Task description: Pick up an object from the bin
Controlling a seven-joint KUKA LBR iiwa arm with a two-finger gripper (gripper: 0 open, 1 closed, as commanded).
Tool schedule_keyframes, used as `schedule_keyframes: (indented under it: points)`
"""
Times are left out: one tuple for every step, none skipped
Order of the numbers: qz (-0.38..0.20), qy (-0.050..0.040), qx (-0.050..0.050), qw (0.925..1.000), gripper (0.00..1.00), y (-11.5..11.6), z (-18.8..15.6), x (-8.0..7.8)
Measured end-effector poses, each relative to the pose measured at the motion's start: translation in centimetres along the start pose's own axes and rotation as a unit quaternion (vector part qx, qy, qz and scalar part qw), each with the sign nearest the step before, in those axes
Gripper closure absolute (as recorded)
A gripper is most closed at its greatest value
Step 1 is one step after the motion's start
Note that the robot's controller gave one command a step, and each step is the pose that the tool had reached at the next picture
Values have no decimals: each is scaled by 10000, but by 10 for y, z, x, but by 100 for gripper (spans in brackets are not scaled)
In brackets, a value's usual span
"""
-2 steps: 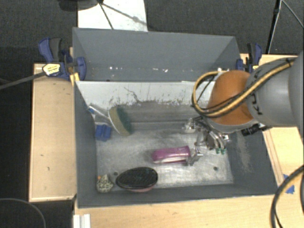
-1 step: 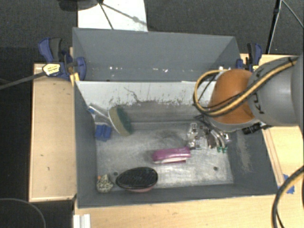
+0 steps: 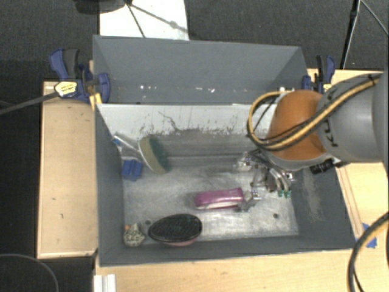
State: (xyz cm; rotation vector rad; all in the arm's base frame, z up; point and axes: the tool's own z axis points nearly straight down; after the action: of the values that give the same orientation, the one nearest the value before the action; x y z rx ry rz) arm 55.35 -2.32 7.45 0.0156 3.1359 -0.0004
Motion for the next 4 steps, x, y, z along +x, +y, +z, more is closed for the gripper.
schedule_keyframes:
  points:
    - [-6,-52,0,10000,100,0,-2,-3]
    - [-17,-1,1,10000,0,0,0,0]
    - [-102,-43,4,9999,0,35,0,18]
    - [-106,-70,-1,9999,100,35,-2,16]
